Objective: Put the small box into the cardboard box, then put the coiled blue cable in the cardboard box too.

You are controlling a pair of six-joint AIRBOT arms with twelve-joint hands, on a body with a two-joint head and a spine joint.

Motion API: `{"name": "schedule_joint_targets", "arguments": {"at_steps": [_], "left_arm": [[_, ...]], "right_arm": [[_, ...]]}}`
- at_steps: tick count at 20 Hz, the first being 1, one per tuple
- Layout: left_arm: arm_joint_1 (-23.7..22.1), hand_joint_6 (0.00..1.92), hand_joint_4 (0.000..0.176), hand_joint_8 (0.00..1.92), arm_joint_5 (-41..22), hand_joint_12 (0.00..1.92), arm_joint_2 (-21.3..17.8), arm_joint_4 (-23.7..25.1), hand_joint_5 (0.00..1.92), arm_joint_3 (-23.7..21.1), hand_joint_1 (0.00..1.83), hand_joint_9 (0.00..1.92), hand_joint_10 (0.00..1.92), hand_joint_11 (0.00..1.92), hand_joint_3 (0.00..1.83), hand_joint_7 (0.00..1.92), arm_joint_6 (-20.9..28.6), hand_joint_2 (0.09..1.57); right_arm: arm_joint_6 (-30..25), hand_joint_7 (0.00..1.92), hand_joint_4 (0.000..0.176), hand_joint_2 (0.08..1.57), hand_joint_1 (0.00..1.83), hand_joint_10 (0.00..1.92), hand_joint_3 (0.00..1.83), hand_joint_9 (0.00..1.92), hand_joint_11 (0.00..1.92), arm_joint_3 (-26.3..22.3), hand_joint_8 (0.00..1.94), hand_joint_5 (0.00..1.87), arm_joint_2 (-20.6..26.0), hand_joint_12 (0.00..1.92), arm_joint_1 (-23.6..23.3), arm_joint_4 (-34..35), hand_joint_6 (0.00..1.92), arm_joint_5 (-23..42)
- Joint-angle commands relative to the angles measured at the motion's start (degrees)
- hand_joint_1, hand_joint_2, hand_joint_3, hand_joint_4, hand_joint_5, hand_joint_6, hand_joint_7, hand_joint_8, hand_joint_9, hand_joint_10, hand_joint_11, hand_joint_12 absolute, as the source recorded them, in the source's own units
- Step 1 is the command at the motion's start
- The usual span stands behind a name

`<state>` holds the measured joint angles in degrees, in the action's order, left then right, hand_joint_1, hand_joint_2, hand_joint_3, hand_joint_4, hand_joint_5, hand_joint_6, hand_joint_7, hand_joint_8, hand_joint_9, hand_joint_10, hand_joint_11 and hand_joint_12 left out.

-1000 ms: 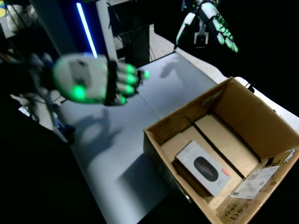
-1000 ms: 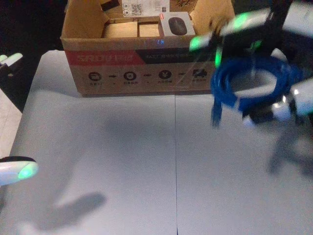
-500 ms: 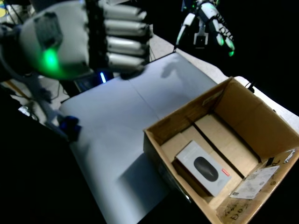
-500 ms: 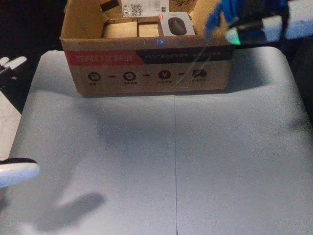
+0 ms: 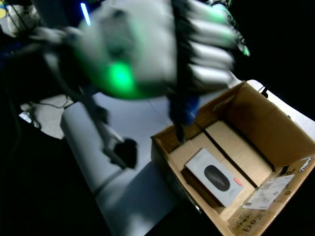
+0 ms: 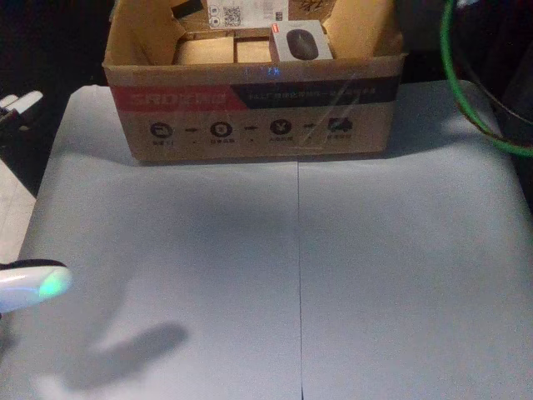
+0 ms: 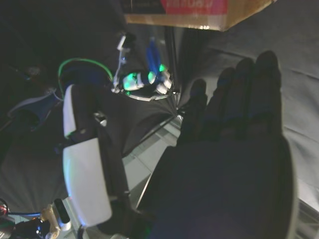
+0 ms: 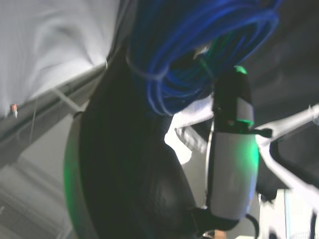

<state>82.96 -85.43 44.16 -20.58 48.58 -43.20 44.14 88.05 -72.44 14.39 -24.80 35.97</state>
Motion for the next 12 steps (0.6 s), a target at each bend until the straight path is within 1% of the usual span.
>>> {"name": "schedule_joint_targets", "arguments": {"at_steps": [1, 2, 3, 4, 5, 6, 7, 8, 9, 10, 11, 12], "left_arm": [[-0.56, 0.0, 0.131, 0.0, -6.66, 0.0, 0.26, -0.04, 0.01, 0.47, 0.69, 0.0, 0.0, 0.01, 0.01, 0.0, 0.52, 0.89], [-0.76, 0.0, 0.139, 0.0, -6.34, 0.01, 0.34, 0.06, 0.0, 0.53, 0.69, 0.0, 0.0, 0.01, 0.0, 0.0, 0.63, 0.88], [-0.82, 0.0, 0.132, 0.0, -6.17, 0.01, 0.41, 0.11, 0.01, 0.58, 0.69, 0.0, 0.0, 0.02, 0.0, 0.0, 0.66, 0.87], [-0.9, 0.0, 0.123, 0.0, -5.99, 0.01, 0.47, 0.22, 0.0, 0.61, 0.69, 0.0, 0.0, 0.02, 0.0, 0.0, 0.7, 0.87], [-0.96, 0.0, 0.117, 0.0, -5.94, 0.01, 0.47, 0.28, 0.0, 0.61, 0.69, 0.0, 0.0, 0.02, 0.0, 0.0, 0.73, 0.87], [-0.97, 0.0, 0.12, 0.0, -5.98, 0.02, 0.49, 0.28, 0.01, 0.61, 0.71, 0.0, 0.0, 0.03, 0.0, 0.0, 0.8, 0.87], [-0.97, 0.0, 0.111, 0.0, -5.99, 0.02, 0.51, 0.28, 0.02, 0.61, 0.7, 0.0, 0.0, 0.04, 0.0, 0.0, 0.82, 0.87], [-0.99, 0.01, 0.114, 0.0, -5.98, 0.02, 0.52, 0.28, 0.02, 0.65, 0.71, 0.0, 0.0, 0.04, 0.0, 0.0, 0.82, 0.87], [-1.0, 0.01, 0.114, 0.0, -6.0, 0.02, 0.55, 0.28, 0.03, 0.66, 0.71, 0.0, 0.0, 0.02, 0.0, 0.0, 0.82, 0.87], [-1.03, 0.0, 0.106, 0.0, -6.0, 0.02, 0.55, 0.28, 0.02, 0.69, 0.7, 0.0, 0.0, 0.03, 0.0, 0.0, 0.82, 0.87], [-1.06, 0.0, 0.105, 0.0, -5.99, 0.03, 0.57, 0.28, 0.02, 0.69, 0.7, 0.0, 0.0, 0.03, 0.0, 0.0, 0.82, 0.88], [-1.07, 0.01, 0.121, 0.0, -6.0, 0.02, 0.61, 0.28, 0.04, 0.69, 0.71, 0.0, 0.0, 0.03, 0.0, 0.0, 0.82, 0.87]], "right_arm": [[-0.08, 0.72, 0.0, 1.14, 1.62, 1.39, 0.0, 0.81, 0.76, 1.1, 1.4, 0.7, -0.66, 1.49, -1.35, 2.62, 1.57, 3.78], [0.04, 0.71, 0.0, 1.17, 1.49, 1.43, 0.0, 0.82, 0.8, 2.58, 1.39, 0.68, -1.93, 1.69, -1.42, 2.52, 1.58, 2.65], [0.09, 0.71, 0.0, 1.22, 1.21, 1.65, 0.01, 0.79, 0.88, 3.1, 1.49, 0.81, -2.22, 1.89, -1.42, 2.52, 1.23, 2.35], [0.2, 0.54, 0.0, 1.18, 1.08, 1.69, 0.0, 0.72, 0.84, 3.32, 1.41, 0.85, -2.3, 1.92, -1.42, 2.52, 1.18, 1.99], [0.23, 0.45, 0.0, 1.04, 1.03, 1.47, 0.0, 0.53, 0.64, 3.32, 1.06, 0.59, -2.29, 1.81, -1.4, 2.52, 0.71, 1.84], [0.23, 0.43, 0.072, 0.93, 0.82, 0.85, 0.0, 0.33, 0.16, 3.31, 0.36, 0.41, -2.27, 1.56, -1.4, 2.52, 0.11, 1.83], [0.24, 0.21, 0.167, 0.89, 0.67, 0.11, 0.0, 0.24, 0.0, 3.32, 0.01, 0.17, -2.25, 1.07, -1.39, 2.52, 0.0, 1.81], [0.26, 0.07, 0.176, 0.87, 0.59, 0.02, 0.0, 0.16, 0.0, 3.31, 0.0, 0.06, -2.23, 0.91, -1.39, 2.51, 0.0, 1.81], [0.27, 0.0, 0.176, 0.85, 0.57, 0.0, 0.0, 0.02, 0.0, 3.27, 0.0, 0.0, -2.23, 0.51, -1.39, 2.49, 0.0, 1.81], [0.28, 0.0, 0.176, 0.84, 0.54, 0.0, 0.0, 0.0, 0.0, 3.17, 0.0, 0.0, -2.23, 0.12, -1.39, 2.39, 0.0, 1.82], [0.29, 0.0, 0.176, 0.84, 0.53, 0.0, 0.0, 0.0, 0.0, 3.02, 0.0, 0.0, -2.21, 0.0, -1.38, 2.33, 0.0, 1.82], [0.29, 0.0, 0.176, 0.84, 0.53, 0.0, 0.0, 0.0, 0.0, 2.77, 0.0, 0.0, -1.97, 0.0, -1.38, 2.29, 0.0, 1.82]]}}
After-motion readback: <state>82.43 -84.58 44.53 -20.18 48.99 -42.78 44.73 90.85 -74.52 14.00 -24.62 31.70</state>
